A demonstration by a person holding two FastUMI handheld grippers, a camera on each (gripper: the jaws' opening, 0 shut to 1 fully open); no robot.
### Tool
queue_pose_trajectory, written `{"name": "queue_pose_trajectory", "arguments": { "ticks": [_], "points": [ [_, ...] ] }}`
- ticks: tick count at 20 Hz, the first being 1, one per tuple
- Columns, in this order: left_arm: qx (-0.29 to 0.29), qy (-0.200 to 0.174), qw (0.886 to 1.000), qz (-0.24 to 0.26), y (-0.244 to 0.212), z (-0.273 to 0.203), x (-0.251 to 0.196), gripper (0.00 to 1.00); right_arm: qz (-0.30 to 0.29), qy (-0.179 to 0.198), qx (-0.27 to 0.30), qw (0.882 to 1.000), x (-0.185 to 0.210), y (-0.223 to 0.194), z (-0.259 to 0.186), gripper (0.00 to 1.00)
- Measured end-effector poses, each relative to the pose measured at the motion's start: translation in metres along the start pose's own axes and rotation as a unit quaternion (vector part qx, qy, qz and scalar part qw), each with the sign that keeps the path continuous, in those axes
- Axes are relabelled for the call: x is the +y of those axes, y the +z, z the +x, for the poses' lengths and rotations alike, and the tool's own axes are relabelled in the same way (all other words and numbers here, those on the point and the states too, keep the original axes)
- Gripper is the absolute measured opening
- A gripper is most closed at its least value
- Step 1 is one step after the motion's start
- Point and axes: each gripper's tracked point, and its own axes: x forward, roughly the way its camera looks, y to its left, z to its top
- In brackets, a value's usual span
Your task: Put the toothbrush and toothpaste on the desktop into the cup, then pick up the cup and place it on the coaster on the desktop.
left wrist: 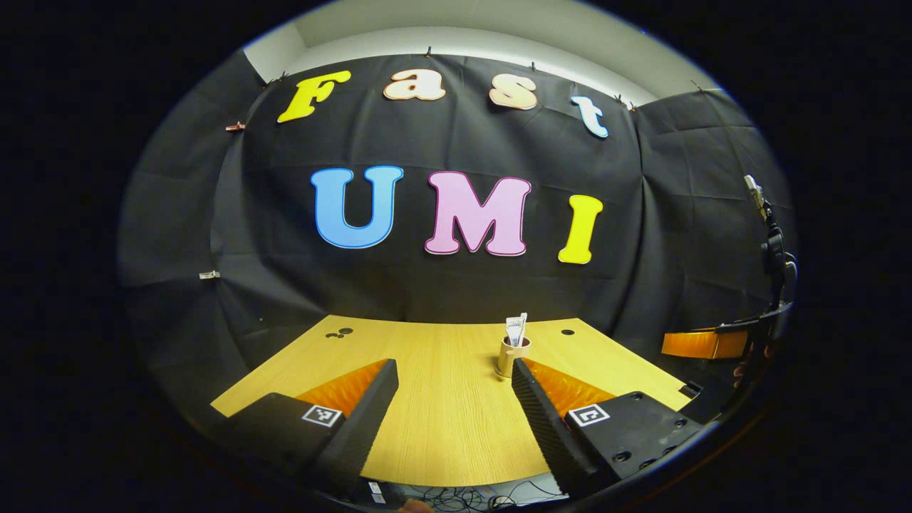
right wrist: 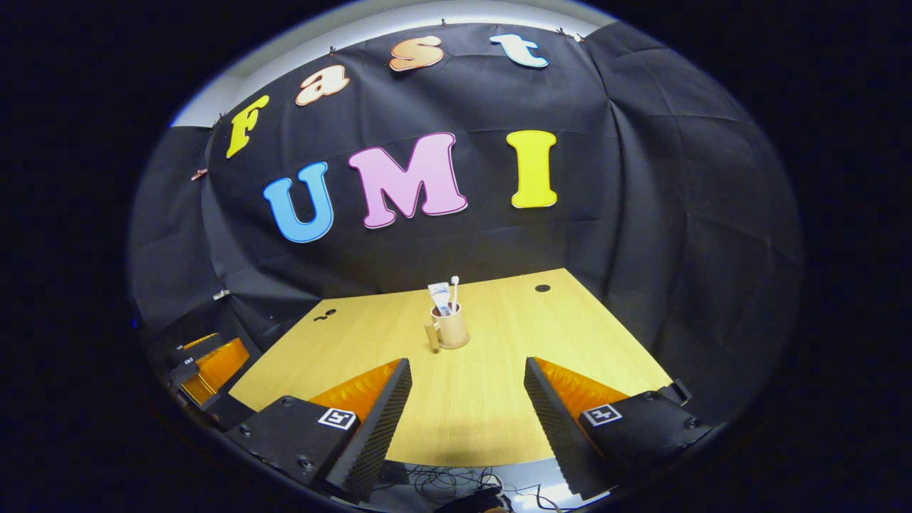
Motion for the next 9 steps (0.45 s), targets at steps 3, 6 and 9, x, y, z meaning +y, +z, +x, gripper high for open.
{"name": "queue_pose_trajectory", "arguments": {
  "ticks": [3,6,9],
  "points": [
    [-0.006,0.0,1.0,-0.01,0.006,-0.008,0.0,1.0,0.0,0.009,0.005,1.0,0.009,-0.01,-0.007,0.98],
    [-0.008,0.0,1.0,-0.01,0.009,-0.015,0.003,0.99,0.011,0.011,0.001,1.0,0.013,-0.013,-0.013,0.98],
    [-0.004,-0.009,1.0,-0.011,0.007,-0.013,0.001,0.99,0.012,0.008,-0.007,1.0,0.014,-0.01,-0.014,0.98]
  ]
}}
